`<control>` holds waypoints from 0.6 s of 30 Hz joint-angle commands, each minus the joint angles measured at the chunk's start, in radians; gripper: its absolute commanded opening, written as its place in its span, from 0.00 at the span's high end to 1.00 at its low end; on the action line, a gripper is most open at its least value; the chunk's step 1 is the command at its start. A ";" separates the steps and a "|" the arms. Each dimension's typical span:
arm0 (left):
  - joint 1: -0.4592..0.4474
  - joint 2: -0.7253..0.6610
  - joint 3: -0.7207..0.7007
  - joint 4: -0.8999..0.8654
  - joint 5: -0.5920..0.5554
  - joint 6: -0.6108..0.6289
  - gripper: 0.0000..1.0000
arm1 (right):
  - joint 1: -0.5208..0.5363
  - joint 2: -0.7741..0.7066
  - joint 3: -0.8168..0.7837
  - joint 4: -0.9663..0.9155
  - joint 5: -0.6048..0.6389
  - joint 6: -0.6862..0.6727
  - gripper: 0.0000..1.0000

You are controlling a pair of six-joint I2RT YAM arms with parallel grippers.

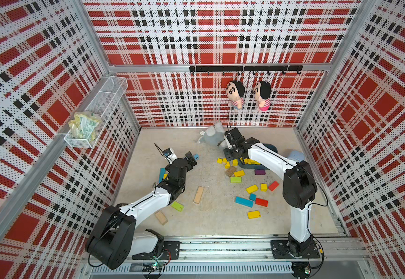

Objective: Pick out the yellow building blocks
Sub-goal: Place the building block in the storage box.

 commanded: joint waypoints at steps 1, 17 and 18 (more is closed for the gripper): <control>-0.007 0.001 0.000 0.021 0.009 -0.015 0.01 | 0.005 0.058 0.043 -0.027 -0.051 0.057 0.50; -0.020 -0.008 -0.012 0.023 -0.022 -0.003 0.02 | 0.014 0.187 0.112 -0.068 0.056 0.150 0.53; -0.020 -0.007 -0.012 0.022 -0.022 -0.001 0.02 | 0.015 0.196 0.115 -0.068 0.056 0.153 0.53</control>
